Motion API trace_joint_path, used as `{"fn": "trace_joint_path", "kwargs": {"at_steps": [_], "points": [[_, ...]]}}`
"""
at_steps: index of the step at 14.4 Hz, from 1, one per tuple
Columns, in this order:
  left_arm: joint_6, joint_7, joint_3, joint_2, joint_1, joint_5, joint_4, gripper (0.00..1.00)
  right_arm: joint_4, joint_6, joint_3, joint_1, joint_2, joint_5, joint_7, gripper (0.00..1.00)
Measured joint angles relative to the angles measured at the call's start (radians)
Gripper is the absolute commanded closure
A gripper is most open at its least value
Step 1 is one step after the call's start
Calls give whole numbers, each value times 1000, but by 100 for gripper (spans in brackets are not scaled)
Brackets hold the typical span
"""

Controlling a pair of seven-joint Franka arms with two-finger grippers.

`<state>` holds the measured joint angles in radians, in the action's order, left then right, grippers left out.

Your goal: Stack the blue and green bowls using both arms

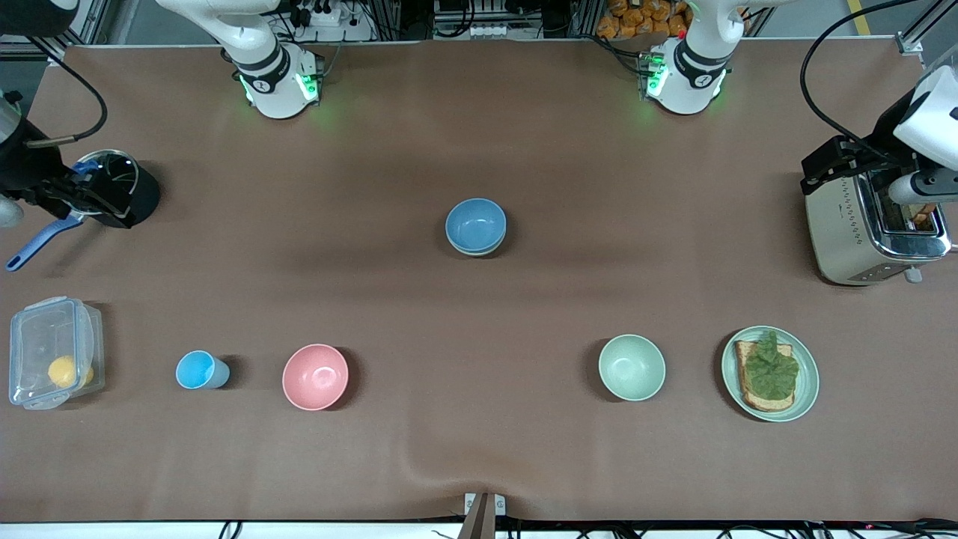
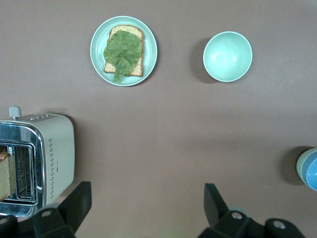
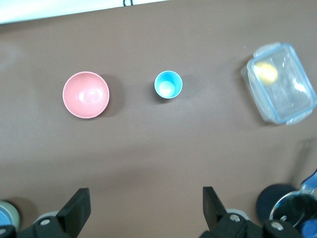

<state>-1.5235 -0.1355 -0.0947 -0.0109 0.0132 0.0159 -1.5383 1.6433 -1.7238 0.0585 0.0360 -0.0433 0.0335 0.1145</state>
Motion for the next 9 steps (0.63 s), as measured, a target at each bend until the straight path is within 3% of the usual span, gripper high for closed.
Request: {"fn": "trace_joint_path", "kwargs": {"at_steps": [3, 9], "points": [[0, 0, 2, -11, 0, 0, -17, 0, -8, 4, -6, 25, 0, -35, -107, 0], [-3, 3, 4, -25, 1, 0, -37, 0, -9, 10, -10, 42, 0, -65, -122, 0]]}}
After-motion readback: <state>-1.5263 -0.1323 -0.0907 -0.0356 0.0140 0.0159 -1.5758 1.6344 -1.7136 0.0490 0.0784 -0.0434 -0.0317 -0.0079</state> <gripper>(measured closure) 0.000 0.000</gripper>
